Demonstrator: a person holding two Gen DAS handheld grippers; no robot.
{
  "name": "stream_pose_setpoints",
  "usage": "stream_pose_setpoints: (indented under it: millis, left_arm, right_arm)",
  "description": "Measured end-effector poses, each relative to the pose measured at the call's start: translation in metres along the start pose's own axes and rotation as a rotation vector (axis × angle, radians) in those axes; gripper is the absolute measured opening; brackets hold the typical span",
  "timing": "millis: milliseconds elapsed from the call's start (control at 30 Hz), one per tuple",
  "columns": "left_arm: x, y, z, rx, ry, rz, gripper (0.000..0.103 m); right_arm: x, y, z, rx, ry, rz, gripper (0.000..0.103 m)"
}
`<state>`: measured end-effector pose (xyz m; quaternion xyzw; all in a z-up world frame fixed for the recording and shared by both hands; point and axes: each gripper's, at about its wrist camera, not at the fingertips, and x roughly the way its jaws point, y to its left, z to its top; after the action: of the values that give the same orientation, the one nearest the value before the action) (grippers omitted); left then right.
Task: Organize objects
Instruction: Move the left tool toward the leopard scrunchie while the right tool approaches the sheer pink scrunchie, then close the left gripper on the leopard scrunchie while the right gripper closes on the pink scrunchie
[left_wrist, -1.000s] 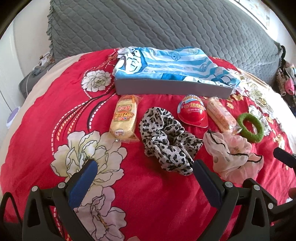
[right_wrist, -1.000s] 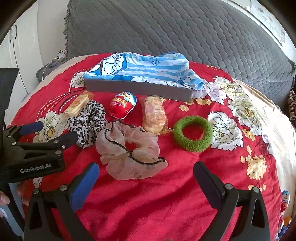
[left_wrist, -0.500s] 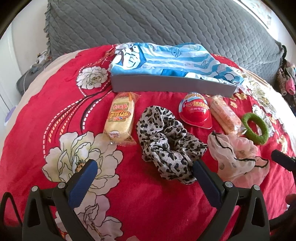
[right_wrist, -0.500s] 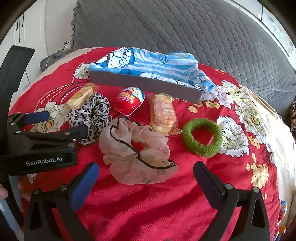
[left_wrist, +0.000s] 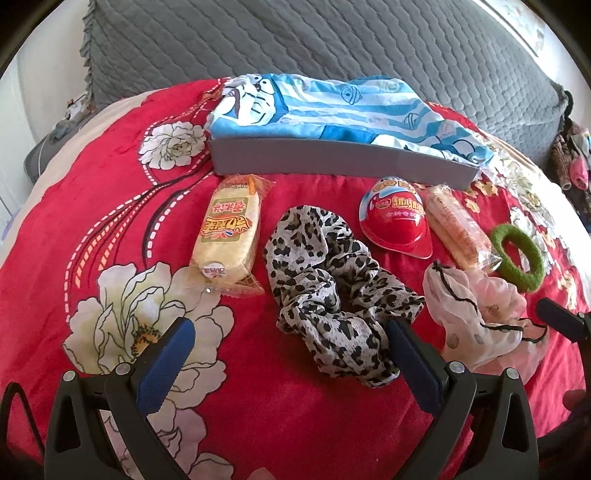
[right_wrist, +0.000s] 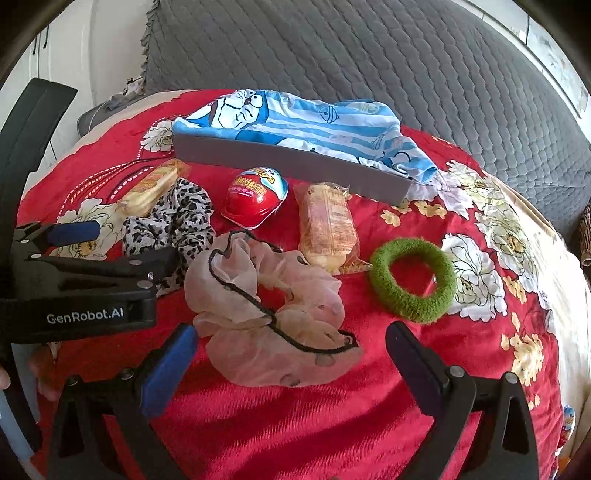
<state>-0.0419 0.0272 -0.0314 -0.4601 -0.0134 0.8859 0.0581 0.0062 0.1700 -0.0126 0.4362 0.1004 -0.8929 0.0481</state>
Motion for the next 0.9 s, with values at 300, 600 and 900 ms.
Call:
stream_pose_setpoints:
  millis: [300, 600, 900]
  left_arm:
    - [0.007, 0.001, 0.005, -0.016, 0.010, -0.021, 0.102]
    - [0.009, 0.001, 0.008, -0.020, 0.007, -0.040, 0.102]
    - [0.009, -0.002, 0.007, -0.012, 0.021, -0.072, 0.102]
  right_arm:
    - [0.010, 0.001, 0.001, -0.006, 0.004, -0.001, 0.102]
    - [0.020, -0.004, 0.003, 0.028, 0.026, 0.033, 0.086]
    - [0.019, -0.005, 0.003, 0.036, 0.025, 0.048, 0.067]
